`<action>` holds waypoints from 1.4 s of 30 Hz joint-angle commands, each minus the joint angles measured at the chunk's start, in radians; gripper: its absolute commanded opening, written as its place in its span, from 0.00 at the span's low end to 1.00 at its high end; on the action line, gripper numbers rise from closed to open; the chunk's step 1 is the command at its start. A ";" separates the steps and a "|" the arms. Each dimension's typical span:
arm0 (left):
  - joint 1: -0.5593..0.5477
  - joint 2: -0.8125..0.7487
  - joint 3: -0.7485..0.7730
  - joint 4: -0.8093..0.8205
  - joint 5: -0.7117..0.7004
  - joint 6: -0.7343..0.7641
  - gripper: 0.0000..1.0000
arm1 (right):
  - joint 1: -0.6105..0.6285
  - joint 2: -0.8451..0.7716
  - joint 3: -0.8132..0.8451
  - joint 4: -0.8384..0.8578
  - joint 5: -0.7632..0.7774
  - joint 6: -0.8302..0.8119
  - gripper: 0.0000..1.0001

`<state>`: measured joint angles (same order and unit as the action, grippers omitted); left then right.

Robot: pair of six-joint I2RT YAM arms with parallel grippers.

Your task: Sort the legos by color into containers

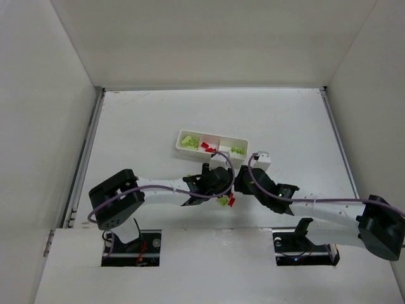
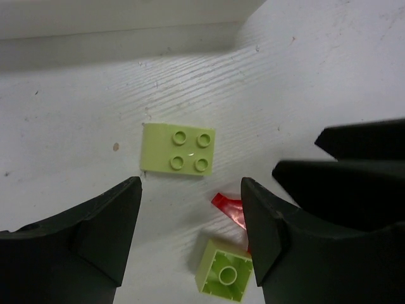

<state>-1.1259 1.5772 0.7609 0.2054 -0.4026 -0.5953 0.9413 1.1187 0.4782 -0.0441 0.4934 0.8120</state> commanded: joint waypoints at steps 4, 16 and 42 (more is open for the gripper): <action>0.030 0.095 0.087 0.029 -0.005 0.051 0.61 | 0.044 -0.039 -0.024 -0.069 0.053 0.081 0.58; 0.077 0.097 0.091 0.020 -0.031 0.045 0.26 | 0.124 0.032 0.003 -0.083 -0.003 0.070 0.50; 0.505 -0.106 0.110 -0.021 0.070 0.028 0.26 | 0.104 0.276 0.125 0.003 -0.059 -0.033 0.44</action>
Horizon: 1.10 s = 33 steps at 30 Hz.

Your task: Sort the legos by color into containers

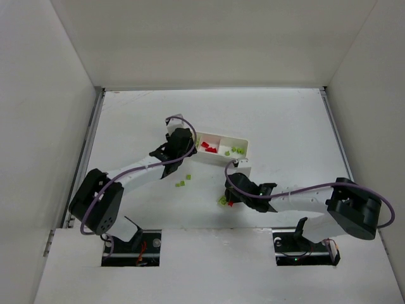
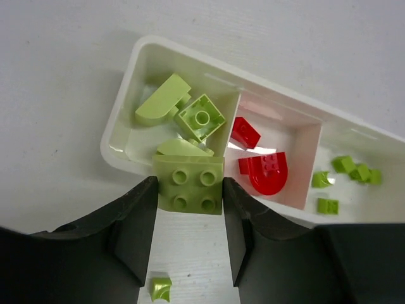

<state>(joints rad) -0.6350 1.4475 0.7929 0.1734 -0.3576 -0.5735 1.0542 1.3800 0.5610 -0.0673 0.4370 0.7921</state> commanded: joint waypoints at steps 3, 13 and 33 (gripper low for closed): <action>0.018 0.085 0.135 -0.008 0.017 0.041 0.27 | -0.015 0.027 0.050 0.026 -0.004 -0.017 0.39; 0.022 0.223 0.223 -0.061 -0.083 0.093 0.28 | -0.030 0.027 0.062 0.026 0.005 -0.028 0.29; -0.005 -0.001 0.135 0.021 -0.136 0.092 0.47 | -0.108 -0.033 0.223 0.069 0.009 -0.166 0.27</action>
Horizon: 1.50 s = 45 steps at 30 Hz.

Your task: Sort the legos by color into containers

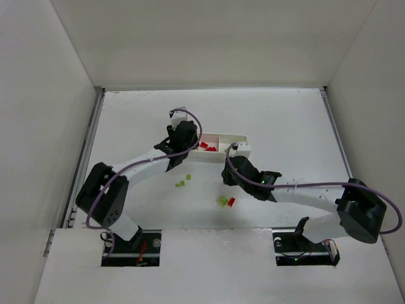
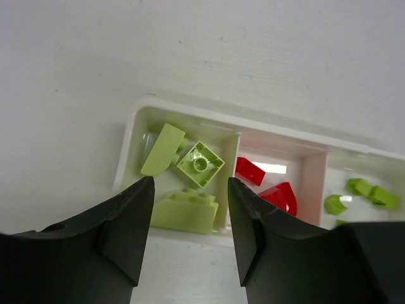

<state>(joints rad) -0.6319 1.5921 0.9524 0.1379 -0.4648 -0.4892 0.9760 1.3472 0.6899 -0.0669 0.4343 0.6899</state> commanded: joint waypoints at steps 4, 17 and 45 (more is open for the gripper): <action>-0.013 -0.289 -0.110 0.052 -0.023 -0.009 0.49 | -0.079 0.062 0.187 0.111 -0.026 -0.104 0.27; -0.131 -0.667 -0.486 -0.178 0.018 -0.138 0.45 | -0.193 0.432 0.519 0.174 -0.043 -0.201 0.30; -0.251 -0.413 -0.535 -0.072 -0.020 -0.187 0.29 | -0.001 0.297 0.255 0.234 -0.023 -0.073 0.47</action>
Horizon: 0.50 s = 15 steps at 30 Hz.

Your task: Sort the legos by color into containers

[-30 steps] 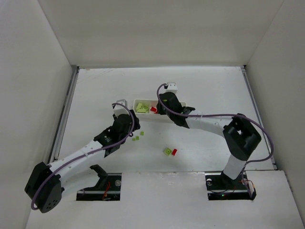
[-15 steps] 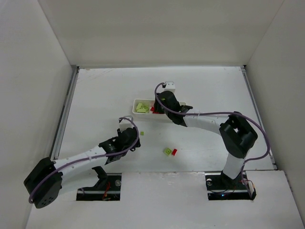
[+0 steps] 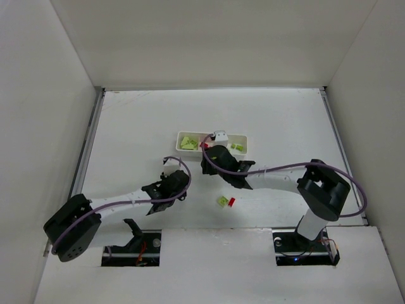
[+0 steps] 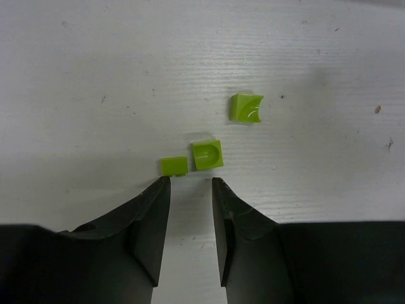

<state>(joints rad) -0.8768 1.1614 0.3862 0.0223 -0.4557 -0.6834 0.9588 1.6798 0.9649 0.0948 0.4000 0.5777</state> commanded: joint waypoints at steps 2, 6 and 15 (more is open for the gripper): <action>-0.006 0.038 0.037 0.051 -0.026 0.007 0.29 | 0.027 -0.032 -0.034 0.079 0.011 0.047 0.47; 0.008 0.070 0.049 0.057 -0.041 0.008 0.30 | 0.048 -0.020 -0.043 0.086 0.008 0.062 0.47; 0.026 0.119 0.063 0.108 -0.055 0.024 0.33 | 0.062 0.008 -0.086 0.132 0.003 0.097 0.47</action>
<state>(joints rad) -0.8608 1.2682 0.4267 0.1051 -0.4923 -0.6708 1.0161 1.6806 0.8886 0.1520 0.3988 0.6487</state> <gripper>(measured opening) 0.330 0.466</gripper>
